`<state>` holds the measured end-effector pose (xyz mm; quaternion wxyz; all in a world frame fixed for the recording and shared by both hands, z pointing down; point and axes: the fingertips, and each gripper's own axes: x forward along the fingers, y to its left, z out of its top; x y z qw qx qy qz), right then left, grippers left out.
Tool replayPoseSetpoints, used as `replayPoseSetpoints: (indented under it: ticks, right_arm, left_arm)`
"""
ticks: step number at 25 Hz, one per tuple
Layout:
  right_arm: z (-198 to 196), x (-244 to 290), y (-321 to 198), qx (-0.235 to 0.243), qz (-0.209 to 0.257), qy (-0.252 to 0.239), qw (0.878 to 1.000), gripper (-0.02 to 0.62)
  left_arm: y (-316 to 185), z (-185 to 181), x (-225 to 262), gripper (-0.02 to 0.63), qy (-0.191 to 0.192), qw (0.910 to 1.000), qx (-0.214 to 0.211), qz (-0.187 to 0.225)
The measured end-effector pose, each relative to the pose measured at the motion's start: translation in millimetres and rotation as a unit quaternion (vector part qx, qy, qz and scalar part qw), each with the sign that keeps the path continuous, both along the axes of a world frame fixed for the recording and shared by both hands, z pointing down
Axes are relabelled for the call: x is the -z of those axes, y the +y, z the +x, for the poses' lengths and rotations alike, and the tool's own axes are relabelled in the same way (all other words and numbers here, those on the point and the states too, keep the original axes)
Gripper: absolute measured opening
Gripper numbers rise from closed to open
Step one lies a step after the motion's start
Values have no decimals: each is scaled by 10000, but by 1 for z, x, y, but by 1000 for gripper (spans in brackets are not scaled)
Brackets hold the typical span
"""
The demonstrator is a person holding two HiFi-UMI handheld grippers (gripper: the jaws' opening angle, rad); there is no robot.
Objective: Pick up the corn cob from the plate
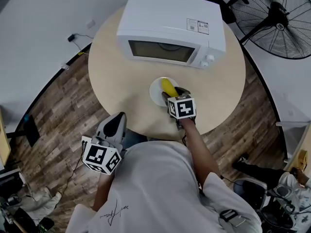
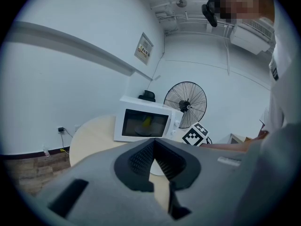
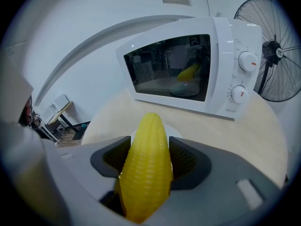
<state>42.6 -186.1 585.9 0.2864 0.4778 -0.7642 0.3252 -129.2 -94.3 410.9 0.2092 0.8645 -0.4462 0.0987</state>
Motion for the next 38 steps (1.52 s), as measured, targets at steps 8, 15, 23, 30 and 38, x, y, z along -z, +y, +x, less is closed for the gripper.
replayPoseSetpoints:
  ticks: [8, 15, 23, 30, 38]
  right_arm:
    - [6, 9, 7, -41, 73, -100, 9999, 270]
    - [11, 18, 11, -63, 161, -162, 9997, 270]
    - [16, 28, 15, -84, 235, -252, 9994, 270]
    - [21, 37, 23, -141, 289, -402, 9987, 270]
    - [27, 47, 28, -213, 400, -502, 9977, 270]
  left_arm:
    - [7, 6, -1, -2, 26, 10000, -27, 19]
    - [10, 11, 0, -2, 51, 10000, -51, 54]
    - [13, 16, 0, -2, 99, 9999, -72, 40]
    - [16, 18, 0, -2, 82, 9999, -74, 51]
    - [19, 23, 2, -2, 78, 9999, -64, 84]
